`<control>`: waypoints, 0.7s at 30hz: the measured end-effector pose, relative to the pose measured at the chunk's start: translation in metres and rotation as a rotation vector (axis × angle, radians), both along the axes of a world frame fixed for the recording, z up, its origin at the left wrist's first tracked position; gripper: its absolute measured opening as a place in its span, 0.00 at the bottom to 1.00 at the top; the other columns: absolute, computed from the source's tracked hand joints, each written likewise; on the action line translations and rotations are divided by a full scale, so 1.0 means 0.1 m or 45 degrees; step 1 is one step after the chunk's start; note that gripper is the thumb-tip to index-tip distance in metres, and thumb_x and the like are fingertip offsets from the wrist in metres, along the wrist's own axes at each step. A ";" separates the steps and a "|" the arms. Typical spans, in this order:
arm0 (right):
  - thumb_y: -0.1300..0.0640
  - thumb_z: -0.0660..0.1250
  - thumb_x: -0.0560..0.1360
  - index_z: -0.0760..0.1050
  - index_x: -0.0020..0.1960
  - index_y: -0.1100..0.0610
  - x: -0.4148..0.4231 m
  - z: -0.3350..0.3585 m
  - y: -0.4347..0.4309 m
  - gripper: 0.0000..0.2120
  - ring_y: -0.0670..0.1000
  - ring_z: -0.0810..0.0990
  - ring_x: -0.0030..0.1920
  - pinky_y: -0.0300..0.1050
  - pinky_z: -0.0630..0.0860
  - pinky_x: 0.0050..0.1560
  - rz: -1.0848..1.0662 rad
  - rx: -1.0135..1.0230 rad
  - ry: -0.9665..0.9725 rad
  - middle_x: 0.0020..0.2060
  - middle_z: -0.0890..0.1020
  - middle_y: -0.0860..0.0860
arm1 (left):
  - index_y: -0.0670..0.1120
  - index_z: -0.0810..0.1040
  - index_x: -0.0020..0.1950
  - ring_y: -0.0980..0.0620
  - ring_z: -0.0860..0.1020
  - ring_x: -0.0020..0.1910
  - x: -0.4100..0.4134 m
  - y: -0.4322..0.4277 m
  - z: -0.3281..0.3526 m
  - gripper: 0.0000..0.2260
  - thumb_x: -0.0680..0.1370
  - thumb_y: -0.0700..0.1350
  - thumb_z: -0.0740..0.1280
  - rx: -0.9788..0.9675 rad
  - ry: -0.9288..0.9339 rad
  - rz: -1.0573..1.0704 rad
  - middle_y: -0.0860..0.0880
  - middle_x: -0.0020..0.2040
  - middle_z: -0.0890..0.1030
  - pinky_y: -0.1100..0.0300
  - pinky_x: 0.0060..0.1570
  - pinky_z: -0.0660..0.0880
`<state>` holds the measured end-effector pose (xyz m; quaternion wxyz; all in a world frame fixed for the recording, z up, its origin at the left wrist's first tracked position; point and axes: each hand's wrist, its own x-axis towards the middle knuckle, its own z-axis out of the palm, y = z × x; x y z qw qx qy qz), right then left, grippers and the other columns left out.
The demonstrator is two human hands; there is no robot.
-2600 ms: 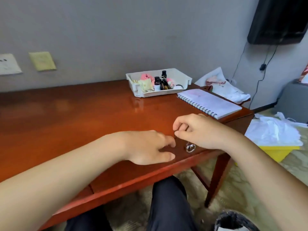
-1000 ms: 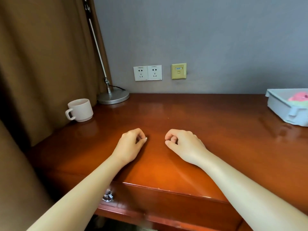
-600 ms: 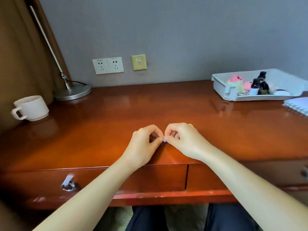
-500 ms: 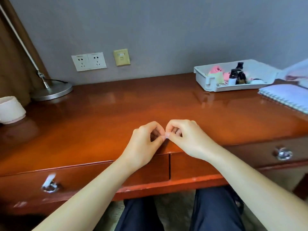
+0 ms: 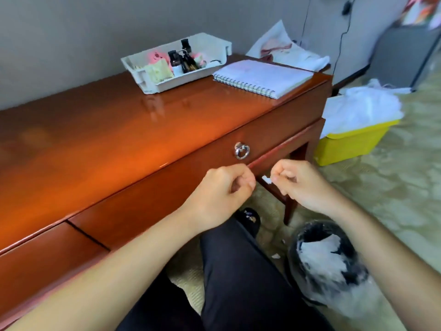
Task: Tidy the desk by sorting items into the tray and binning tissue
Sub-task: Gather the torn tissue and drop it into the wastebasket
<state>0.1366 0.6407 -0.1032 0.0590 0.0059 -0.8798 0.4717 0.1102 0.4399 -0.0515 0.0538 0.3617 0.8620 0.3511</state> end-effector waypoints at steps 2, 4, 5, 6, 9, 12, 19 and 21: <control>0.59 0.63 0.76 0.72 0.34 0.47 0.02 -0.34 0.30 0.13 0.41 0.70 0.23 0.41 0.66 0.32 -0.118 0.012 -0.122 0.24 0.78 0.46 | 0.49 0.77 0.42 0.57 0.78 0.37 -0.09 0.27 -0.21 0.08 0.76 0.38 0.62 -0.055 -0.110 -0.028 0.51 0.38 0.80 0.65 0.42 0.73; 0.59 0.64 0.75 0.72 0.33 0.48 0.02 -0.68 0.54 0.13 0.40 0.72 0.23 0.40 0.66 0.33 -0.213 0.014 -0.231 0.23 0.78 0.45 | 0.47 0.78 0.43 0.58 0.76 0.37 -0.17 0.49 -0.46 0.07 0.76 0.39 0.62 -0.095 -0.200 -0.032 0.53 0.38 0.79 0.66 0.43 0.72; 0.60 0.64 0.75 0.73 0.33 0.48 0.02 -0.85 0.63 0.13 0.40 0.73 0.23 0.40 0.66 0.33 -0.257 0.020 -0.278 0.23 0.78 0.46 | 0.46 0.79 0.44 0.58 0.75 0.37 -0.20 0.59 -0.60 0.06 0.77 0.39 0.62 -0.124 -0.234 -0.031 0.53 0.38 0.78 0.67 0.42 0.71; 0.60 0.64 0.75 0.73 0.33 0.49 0.02 -1.01 0.71 0.13 0.41 0.74 0.25 0.40 0.66 0.34 -0.298 0.034 -0.338 0.24 0.78 0.47 | 0.45 0.79 0.45 0.59 0.75 0.37 -0.23 0.69 -0.74 0.06 0.77 0.40 0.62 -0.163 -0.264 -0.029 0.52 0.39 0.78 0.68 0.41 0.70; 0.61 0.63 0.75 0.77 0.34 0.54 0.00 -1.51 0.89 0.11 0.51 0.78 0.34 0.44 0.72 0.39 -0.402 0.123 -0.532 0.30 0.82 0.52 | 0.44 0.78 0.47 0.52 0.78 0.43 -0.26 0.93 -1.17 0.06 0.78 0.43 0.62 -0.290 -0.333 -0.030 0.49 0.43 0.81 0.62 0.47 0.73; 0.62 0.62 0.75 0.79 0.36 0.65 0.01 -2.01 1.01 0.12 0.59 0.79 0.38 0.47 0.74 0.39 -0.500 0.146 -0.735 0.33 0.81 0.59 | 0.44 0.77 0.47 0.46 0.79 0.47 -0.26 1.13 -1.53 0.06 0.78 0.45 0.62 -0.426 -0.378 -0.037 0.47 0.44 0.82 0.54 0.52 0.76; 0.64 0.59 0.76 0.69 0.34 0.60 0.15 -2.89 1.21 0.12 0.57 0.76 0.36 0.47 0.73 0.38 -0.709 0.078 -1.056 0.37 0.81 0.66 | 0.44 0.75 0.51 0.45 0.78 0.47 -0.25 1.22 -1.99 0.10 0.81 0.46 0.56 -0.695 -0.151 -0.128 0.47 0.47 0.81 0.53 0.53 0.71; 0.66 0.57 0.77 0.63 0.30 0.60 0.16 -3.00 1.23 0.16 0.58 0.71 0.29 0.46 0.68 0.33 -0.728 0.137 -1.132 0.28 0.74 0.63 | 0.44 0.74 0.51 0.45 0.78 0.47 -0.28 1.25 -2.04 0.10 0.81 0.46 0.56 -0.701 -0.171 -0.123 0.47 0.47 0.80 0.54 0.52 0.70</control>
